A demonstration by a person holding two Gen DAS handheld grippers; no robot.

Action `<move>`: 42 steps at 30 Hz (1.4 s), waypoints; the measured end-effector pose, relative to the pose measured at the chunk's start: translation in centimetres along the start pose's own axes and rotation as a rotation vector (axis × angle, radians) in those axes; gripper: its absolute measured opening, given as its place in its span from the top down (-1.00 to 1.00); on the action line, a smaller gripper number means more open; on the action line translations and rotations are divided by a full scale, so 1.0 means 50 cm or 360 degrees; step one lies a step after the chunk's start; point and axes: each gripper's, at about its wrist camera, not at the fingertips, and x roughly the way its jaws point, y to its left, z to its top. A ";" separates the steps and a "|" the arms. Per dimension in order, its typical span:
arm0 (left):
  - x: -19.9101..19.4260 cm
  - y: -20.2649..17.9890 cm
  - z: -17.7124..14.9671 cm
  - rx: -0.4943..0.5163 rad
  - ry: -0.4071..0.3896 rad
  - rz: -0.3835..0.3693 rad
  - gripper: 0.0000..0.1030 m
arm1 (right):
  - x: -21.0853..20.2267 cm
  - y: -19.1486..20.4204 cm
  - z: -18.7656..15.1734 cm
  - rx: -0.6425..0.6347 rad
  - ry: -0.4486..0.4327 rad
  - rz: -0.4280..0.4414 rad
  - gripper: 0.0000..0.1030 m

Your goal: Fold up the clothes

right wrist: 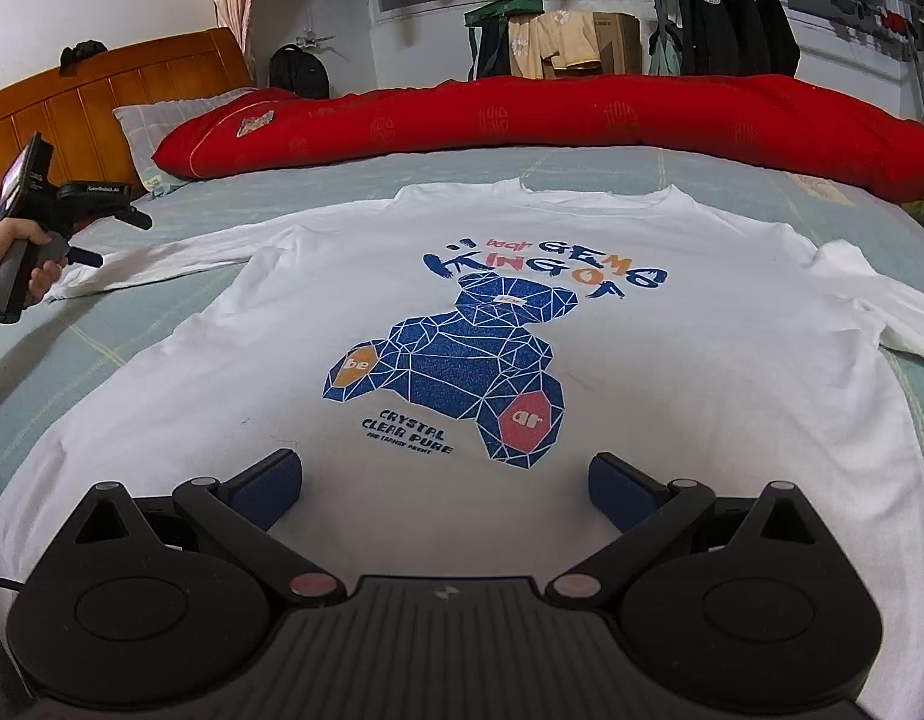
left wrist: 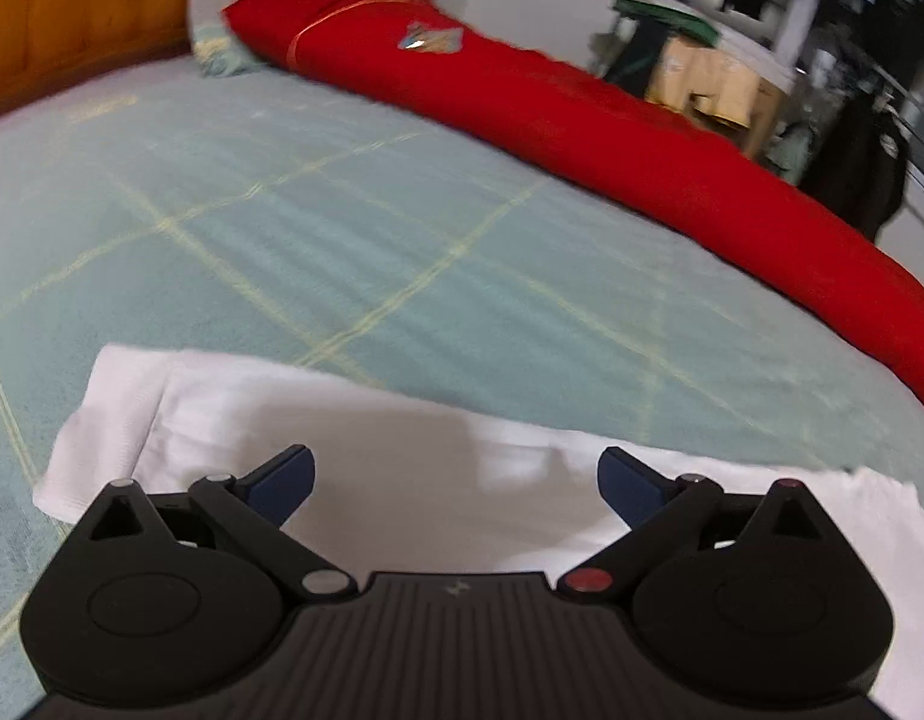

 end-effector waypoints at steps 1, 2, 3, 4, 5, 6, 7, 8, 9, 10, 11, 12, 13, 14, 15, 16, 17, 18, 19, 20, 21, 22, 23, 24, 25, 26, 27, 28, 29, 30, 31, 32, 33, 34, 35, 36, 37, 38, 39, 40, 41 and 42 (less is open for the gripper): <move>0.003 0.011 -0.002 -0.0004 -0.0007 0.0022 -0.94 | 0.001 0.000 0.000 -0.0001 0.0001 -0.0002 -1.00; 0.000 0.022 -0.004 -0.0001 -0.0024 0.0048 -0.94 | 0.001 0.000 0.001 -0.0001 0.0001 -0.0004 -1.00; -0.002 0.033 -0.006 0.0001 -0.0042 0.0075 -0.94 | 0.002 0.000 0.001 -0.0001 0.0002 -0.0005 -1.00; -0.004 0.043 -0.008 0.0004 -0.0059 0.0101 -0.94 | 0.002 -0.001 0.001 -0.0001 0.0001 -0.0004 -1.00; -0.010 0.052 -0.007 -0.0001 -0.0057 0.0169 -0.94 | 0.002 -0.001 0.001 0.0000 0.0001 -0.0004 -1.00; -0.019 0.056 -0.004 -0.0017 -0.0045 0.0198 -0.91 | 0.002 -0.001 0.001 0.0000 0.0000 -0.0003 -1.00; -0.029 0.059 -0.001 -0.0037 -0.0031 0.0206 -0.91 | 0.002 -0.002 0.001 0.0001 0.0000 -0.0003 -1.00; -0.044 0.055 0.001 -0.0047 -0.0027 0.0223 -0.91 | 0.002 -0.002 0.001 0.0002 -0.0001 -0.0002 -1.00; -0.059 0.046 0.003 -0.0034 -0.0034 0.0244 -0.91 | 0.002 -0.002 0.001 0.0003 -0.0001 -0.0001 -1.00; -0.075 0.031 0.002 0.0009 -0.0042 0.0253 -0.91 | 0.002 -0.002 0.002 0.0004 -0.0001 -0.0001 -1.00; -0.094 0.009 -0.001 0.0070 -0.0048 0.0242 -0.91 | 0.001 -0.002 0.002 0.0007 -0.0003 0.0000 -1.00; -0.113 -0.013 -0.005 0.0135 -0.0053 0.0226 -0.91 | 0.001 -0.002 0.002 0.0009 -0.0005 0.0001 -1.00; -0.135 -0.038 -0.011 0.0198 -0.0050 0.0198 -0.91 | 0.000 -0.002 0.002 0.0012 -0.0007 0.0002 -1.00; -0.158 -0.068 -0.021 0.0267 -0.0039 0.0152 -0.91 | -0.001 -0.003 0.003 0.0017 -0.0010 0.0003 -1.00; -0.183 -0.099 -0.032 0.0338 -0.0025 0.0101 -0.91 | -0.004 -0.004 0.004 0.0023 -0.0013 0.0004 -1.00; -0.205 -0.132 -0.048 0.0400 -0.0014 0.0040 -0.92 | -0.007 -0.005 0.006 0.0032 -0.0018 0.0005 -1.00; -0.226 -0.165 -0.066 0.0458 -0.0003 -0.0025 -0.92 | -0.013 -0.008 0.009 0.0045 -0.0026 0.0006 -1.00; -0.248 -0.199 -0.090 0.0517 0.0008 -0.0096 -0.93 | -0.019 -0.011 0.012 0.0058 -0.0034 0.0007 -1.00; -0.271 -0.234 -0.116 0.0575 0.0017 -0.0170 -0.93 | -0.027 -0.014 0.016 0.0070 -0.0046 0.0004 -1.00; -0.289 -0.267 -0.145 0.0639 0.0030 -0.0236 -0.93 | -0.040 -0.019 0.021 0.0078 -0.0077 -0.0010 -1.00; -0.303 -0.298 -0.173 0.0702 0.0045 -0.0288 -0.93 | -0.058 -0.026 0.027 0.0084 -0.0123 -0.0026 -1.00; -0.316 -0.328 -0.204 0.0766 0.0058 -0.0339 -0.93 | -0.077 -0.035 0.034 0.0092 -0.0167 -0.0045 -1.00; -0.332 -0.362 -0.239 0.0839 0.0072 -0.0411 -0.93 | -0.099 -0.049 0.041 0.0108 -0.0210 -0.0073 -1.00; -0.345 -0.391 -0.269 0.0897 0.0073 -0.0477 -0.93 | -0.121 -0.065 0.046 0.0127 -0.0252 -0.0106 -1.00; -0.355 -0.418 -0.296 0.0946 0.0070 -0.0539 -0.93 | -0.145 -0.088 0.046 0.0153 -0.0293 -0.0149 -1.00; -0.363 -0.443 -0.322 0.0988 0.0066 -0.0588 -0.93 | -0.168 -0.114 0.047 0.0184 -0.0325 -0.0194 -1.00; -0.369 -0.468 -0.346 0.1026 0.0062 -0.0632 -0.93 | -0.187 -0.147 0.045 0.0231 -0.0329 -0.0245 -1.00; -0.371 -0.491 -0.369 0.1062 0.0054 -0.0659 -0.93 | -0.204 -0.181 0.044 0.0277 -0.0330 -0.0296 -1.00; -0.374 -0.515 -0.391 0.1108 0.0038 -0.0676 -0.93 | -0.218 -0.217 0.042 0.0326 -0.0323 -0.0349 -1.00; -0.377 -0.539 -0.412 0.1157 0.0018 -0.0693 -0.93 | -0.232 -0.257 0.040 0.0382 -0.0315 -0.0412 -1.00; -0.379 -0.559 -0.432 0.1201 -0.0005 -0.0701 -0.93 | -0.245 -0.297 0.037 0.0437 -0.0310 -0.0474 -1.00; -0.379 -0.577 -0.450 0.1242 -0.0031 -0.0703 -0.93 | -0.256 -0.334 0.035 0.0486 -0.0311 -0.0529 -1.00; -0.379 -0.595 -0.468 0.1282 -0.0059 -0.0703 -0.93 | -0.265 -0.372 0.034 0.0533 -0.0316 -0.0584 -1.00; -0.374 -0.609 -0.485 0.1303 -0.0063 -0.0698 -0.93 | -0.270 -0.411 0.034 0.0574 -0.0321 -0.0649 -1.00; -0.368 -0.623 -0.503 0.1318 -0.0059 -0.0690 -0.93 | -0.269 -0.449 0.036 0.0607 -0.0326 -0.0718 -1.00; -0.361 -0.634 -0.517 0.1324 -0.0058 -0.0674 -0.93 | -0.266 -0.485 0.037 0.0637 -0.0330 -0.0783 -1.00; -0.356 -0.640 -0.527 0.1320 -0.0048 -0.0658 -0.93 | -0.257 -0.516 0.039 0.0662 -0.0333 -0.0835 -1.00; -0.349 -0.647 -0.537 0.1304 -0.0014 -0.0651 -0.93 | -0.245 -0.545 0.042 0.0682 -0.0337 -0.0877 -1.00; -0.343 -0.650 -0.544 0.1274 0.0025 -0.0646 -0.93 | -0.232 -0.573 0.045 0.0688 -0.0340 -0.0915 -1.00; -0.335 -0.651 -0.549 0.1238 0.0066 -0.0647 -0.93 | -0.218 -0.599 0.047 0.0698 -0.0335 -0.0948 -1.00; -0.327 -0.650 -0.554 0.1202 0.0110 -0.0651 -0.93 | -0.203 -0.620 0.048 0.0717 -0.0309 -0.0965 -1.00; -0.319 -0.650 -0.558 0.1166 0.0154 -0.0654 -0.93 | -0.185 -0.640 0.049 0.0735 -0.0273 -0.0967 -1.00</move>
